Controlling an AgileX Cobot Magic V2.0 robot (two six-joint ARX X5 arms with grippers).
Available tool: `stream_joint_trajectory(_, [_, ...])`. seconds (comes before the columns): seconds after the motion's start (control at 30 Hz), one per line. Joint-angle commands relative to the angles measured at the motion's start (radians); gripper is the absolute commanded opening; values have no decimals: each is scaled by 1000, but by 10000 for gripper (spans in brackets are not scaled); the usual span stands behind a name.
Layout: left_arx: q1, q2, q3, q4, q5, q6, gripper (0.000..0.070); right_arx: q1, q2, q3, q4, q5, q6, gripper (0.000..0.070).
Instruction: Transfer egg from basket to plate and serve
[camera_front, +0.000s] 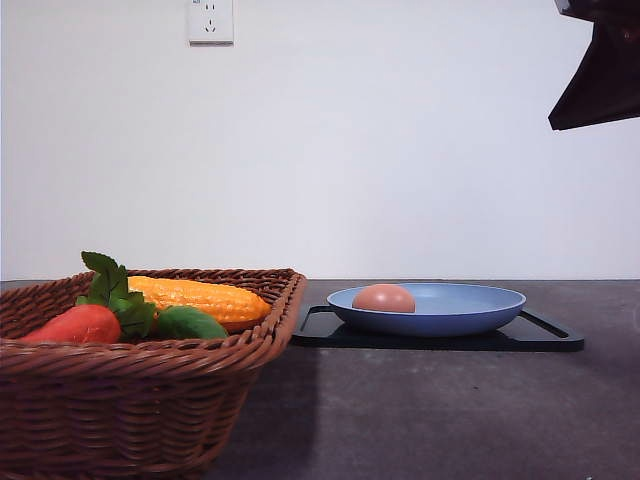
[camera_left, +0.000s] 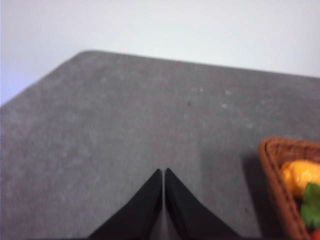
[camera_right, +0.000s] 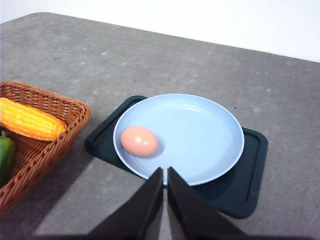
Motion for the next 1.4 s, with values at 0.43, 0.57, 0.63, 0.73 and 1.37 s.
stream_joint_trajectory(0.43, [2,-2,-84,20,17,-43,0,8,3,7,11,5,13,0])
stream_joint_trajectory(0.57, [2,-2,-85,24,18,-43,0,8,3,7,11,5,13,0])
stream_joint_trajectory(0.63, [2,-2,-85,24,18,-43,0,8,3,7,11,5,13,0])
stream_joint_trajectory(0.73, [2,-2,-85,24,18,-43,0,8,3,7,11,5,13,0])
stream_joint_trajectory(1.37, [2,-2,-85,24,18,-43,0,8,3,7,11,6,1,0])
